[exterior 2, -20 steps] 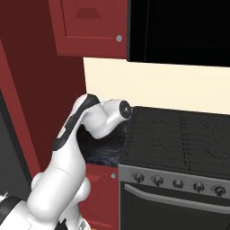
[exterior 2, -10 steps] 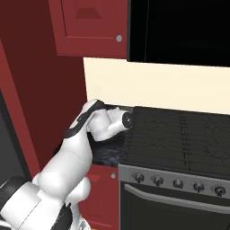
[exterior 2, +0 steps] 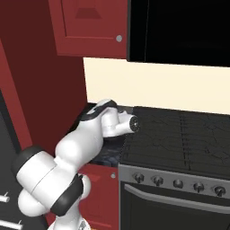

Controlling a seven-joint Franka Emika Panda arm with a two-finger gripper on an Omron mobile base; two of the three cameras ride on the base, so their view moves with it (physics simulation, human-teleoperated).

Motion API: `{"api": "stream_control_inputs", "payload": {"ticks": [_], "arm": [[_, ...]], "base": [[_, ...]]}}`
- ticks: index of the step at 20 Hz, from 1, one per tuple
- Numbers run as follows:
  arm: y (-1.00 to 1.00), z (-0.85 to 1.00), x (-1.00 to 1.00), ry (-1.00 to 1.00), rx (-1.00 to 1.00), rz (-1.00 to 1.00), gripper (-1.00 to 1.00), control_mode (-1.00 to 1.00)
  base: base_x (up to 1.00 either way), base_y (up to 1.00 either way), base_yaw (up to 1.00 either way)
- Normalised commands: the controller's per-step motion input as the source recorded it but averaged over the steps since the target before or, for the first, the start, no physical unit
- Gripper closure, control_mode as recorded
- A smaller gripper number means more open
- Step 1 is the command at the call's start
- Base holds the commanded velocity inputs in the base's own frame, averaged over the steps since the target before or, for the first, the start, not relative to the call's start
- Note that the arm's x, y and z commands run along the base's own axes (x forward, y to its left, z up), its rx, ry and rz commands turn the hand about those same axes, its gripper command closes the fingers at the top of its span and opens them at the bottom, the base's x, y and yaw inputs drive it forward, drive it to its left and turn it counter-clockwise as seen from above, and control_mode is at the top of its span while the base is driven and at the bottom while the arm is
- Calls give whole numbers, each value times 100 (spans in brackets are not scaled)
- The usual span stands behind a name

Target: Take 2 condiments from the cabinet and move them on the counter near the stove.Make sure the condiments are lined up with each other, next to each other.

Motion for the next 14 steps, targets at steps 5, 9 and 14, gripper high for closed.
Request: {"api": "stream_control_inputs", "payload": {"ticks": [5,9,14], "arm": [[-21,-22,37,3,0,0,100,-100],[-14,-24,22,6,0,0,100,-100],[-2,-33,8,1,0,0,100,-100]], "base": [[0,0,0],[0,0,0],[0,0,0]]}}
